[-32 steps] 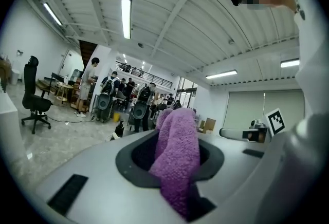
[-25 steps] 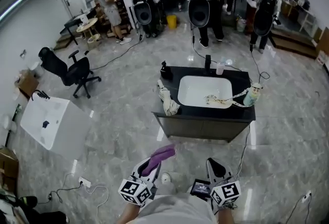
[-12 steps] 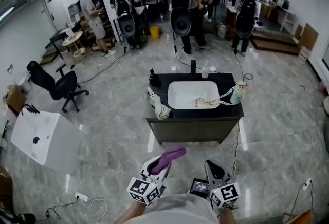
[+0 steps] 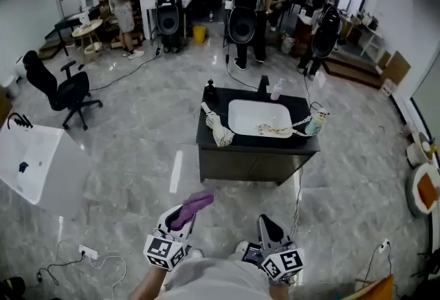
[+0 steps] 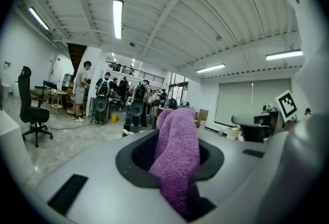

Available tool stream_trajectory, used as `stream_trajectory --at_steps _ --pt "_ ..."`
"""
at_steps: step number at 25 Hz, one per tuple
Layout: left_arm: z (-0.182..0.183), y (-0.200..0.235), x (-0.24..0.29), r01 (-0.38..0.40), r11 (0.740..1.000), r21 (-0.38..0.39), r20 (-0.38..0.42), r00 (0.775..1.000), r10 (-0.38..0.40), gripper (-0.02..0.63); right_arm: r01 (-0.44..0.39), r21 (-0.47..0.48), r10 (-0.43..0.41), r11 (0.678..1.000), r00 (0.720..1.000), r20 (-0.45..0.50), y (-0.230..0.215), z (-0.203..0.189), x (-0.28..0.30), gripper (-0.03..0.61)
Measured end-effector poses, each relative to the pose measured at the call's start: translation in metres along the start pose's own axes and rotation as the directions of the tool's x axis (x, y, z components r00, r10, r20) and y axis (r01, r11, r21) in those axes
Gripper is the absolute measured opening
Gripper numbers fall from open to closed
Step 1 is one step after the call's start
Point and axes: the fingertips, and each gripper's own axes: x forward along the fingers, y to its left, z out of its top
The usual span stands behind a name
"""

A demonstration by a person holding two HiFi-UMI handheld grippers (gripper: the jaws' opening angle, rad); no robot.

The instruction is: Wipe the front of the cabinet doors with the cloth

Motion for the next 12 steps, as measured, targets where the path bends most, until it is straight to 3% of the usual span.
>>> stream_trajectory --at_steps 6,12 --pt "-0.018 -0.004 -0.006 0.104 0.992 -0.073 -0.005 0.994 -0.105 0.094 0.119 -0.02 -0.12 0.993 0.992 -0.027 0.014 -0.006 -0.034 0.026" --pt "0.009 -0.024 0.009 0.194 0.968 -0.157 0.1 0.979 -0.18 0.094 0.186 -0.009 -0.186 0.983 0.983 -0.013 -0.002 -0.007 -0.056 0.026"
